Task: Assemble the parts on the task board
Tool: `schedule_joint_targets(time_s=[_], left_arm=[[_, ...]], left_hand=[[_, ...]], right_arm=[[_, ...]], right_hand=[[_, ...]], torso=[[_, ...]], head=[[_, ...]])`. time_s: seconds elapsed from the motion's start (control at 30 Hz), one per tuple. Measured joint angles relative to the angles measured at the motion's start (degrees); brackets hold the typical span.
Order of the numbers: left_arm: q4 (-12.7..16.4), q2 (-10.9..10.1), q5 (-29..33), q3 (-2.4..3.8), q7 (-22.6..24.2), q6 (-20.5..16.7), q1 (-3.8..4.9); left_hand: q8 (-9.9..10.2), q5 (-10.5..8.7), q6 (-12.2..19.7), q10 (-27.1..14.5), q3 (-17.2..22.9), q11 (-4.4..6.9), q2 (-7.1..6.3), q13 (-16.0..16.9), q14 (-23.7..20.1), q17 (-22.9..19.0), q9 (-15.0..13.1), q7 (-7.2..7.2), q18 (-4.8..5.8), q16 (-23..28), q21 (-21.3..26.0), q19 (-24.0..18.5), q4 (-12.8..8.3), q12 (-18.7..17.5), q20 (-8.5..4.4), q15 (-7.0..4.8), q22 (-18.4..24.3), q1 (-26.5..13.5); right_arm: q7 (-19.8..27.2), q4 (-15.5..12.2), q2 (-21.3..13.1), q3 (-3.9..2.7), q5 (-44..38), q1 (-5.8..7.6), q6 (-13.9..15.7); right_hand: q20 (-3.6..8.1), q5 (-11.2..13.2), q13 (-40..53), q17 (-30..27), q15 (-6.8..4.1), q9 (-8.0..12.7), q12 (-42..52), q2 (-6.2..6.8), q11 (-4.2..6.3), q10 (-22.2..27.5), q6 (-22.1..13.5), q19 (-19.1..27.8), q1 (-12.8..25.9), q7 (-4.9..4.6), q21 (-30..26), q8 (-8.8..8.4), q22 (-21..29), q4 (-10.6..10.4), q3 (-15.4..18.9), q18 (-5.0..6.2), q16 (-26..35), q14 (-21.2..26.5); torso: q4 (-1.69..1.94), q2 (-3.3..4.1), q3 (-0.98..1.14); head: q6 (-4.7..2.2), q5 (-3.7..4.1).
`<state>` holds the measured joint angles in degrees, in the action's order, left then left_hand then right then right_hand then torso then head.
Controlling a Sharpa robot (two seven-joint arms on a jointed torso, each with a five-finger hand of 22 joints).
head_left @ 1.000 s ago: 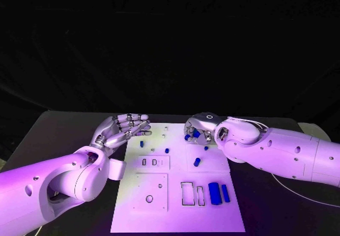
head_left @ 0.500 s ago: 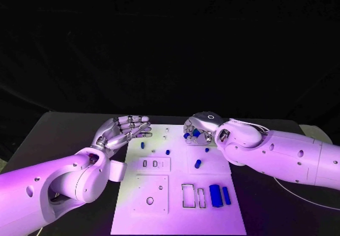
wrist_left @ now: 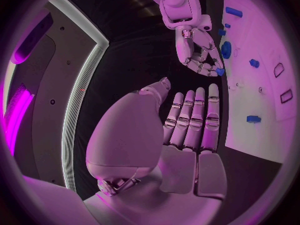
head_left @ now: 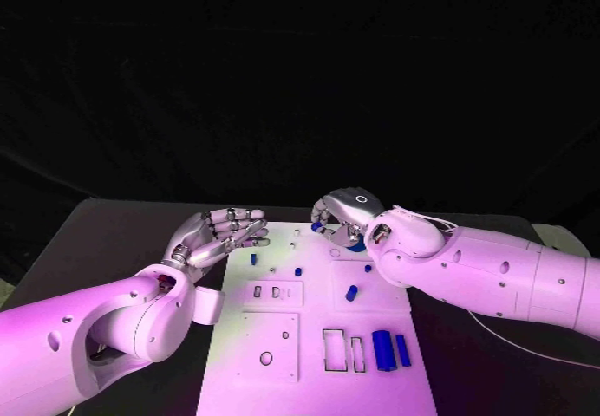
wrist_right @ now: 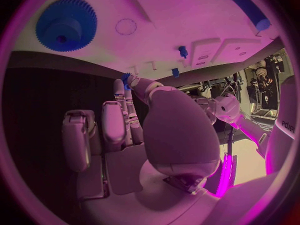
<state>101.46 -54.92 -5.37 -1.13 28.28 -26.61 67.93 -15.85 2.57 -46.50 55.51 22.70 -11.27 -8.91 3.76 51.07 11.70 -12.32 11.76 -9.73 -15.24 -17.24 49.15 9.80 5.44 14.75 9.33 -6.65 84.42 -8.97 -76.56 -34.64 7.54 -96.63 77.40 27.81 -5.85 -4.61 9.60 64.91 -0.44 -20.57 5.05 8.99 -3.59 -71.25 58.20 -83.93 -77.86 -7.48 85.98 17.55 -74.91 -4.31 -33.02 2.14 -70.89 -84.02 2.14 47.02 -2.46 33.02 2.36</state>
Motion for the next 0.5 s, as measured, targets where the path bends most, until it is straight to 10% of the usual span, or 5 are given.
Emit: schedule_joint_targets(time_s=[0.5], left_arm=[[0.2, 0.0, 0.1, 0.00, -0.1, 0.2, 0.25]], left_hand=[[0.3, 0.00, 0.0, 0.0, 0.0, 0.00, 0.00, 0.0, 0.0, 0.0, 0.1, 0.00, 0.00, 0.0, 0.0, 0.2, 0.0, -0.3, 0.21, 0.00, 0.0, 0.0]], right_arm=[[-0.1, 3.3, 4.3, -0.02, 0.0, -0.08, 1.3]], right_hand=[[0.00, 0.1, 0.0, -0.1, 0.00, -0.2, 0.0, 0.23, 0.00, 0.0, -0.2, 0.0, 0.5, -0.03, 0.0, -0.02, 0.0, -0.2, 0.1, 0.00, 0.0, 0.0]], torso=[[0.47, 0.56, -0.27]], head=[[0.07, 0.12]])
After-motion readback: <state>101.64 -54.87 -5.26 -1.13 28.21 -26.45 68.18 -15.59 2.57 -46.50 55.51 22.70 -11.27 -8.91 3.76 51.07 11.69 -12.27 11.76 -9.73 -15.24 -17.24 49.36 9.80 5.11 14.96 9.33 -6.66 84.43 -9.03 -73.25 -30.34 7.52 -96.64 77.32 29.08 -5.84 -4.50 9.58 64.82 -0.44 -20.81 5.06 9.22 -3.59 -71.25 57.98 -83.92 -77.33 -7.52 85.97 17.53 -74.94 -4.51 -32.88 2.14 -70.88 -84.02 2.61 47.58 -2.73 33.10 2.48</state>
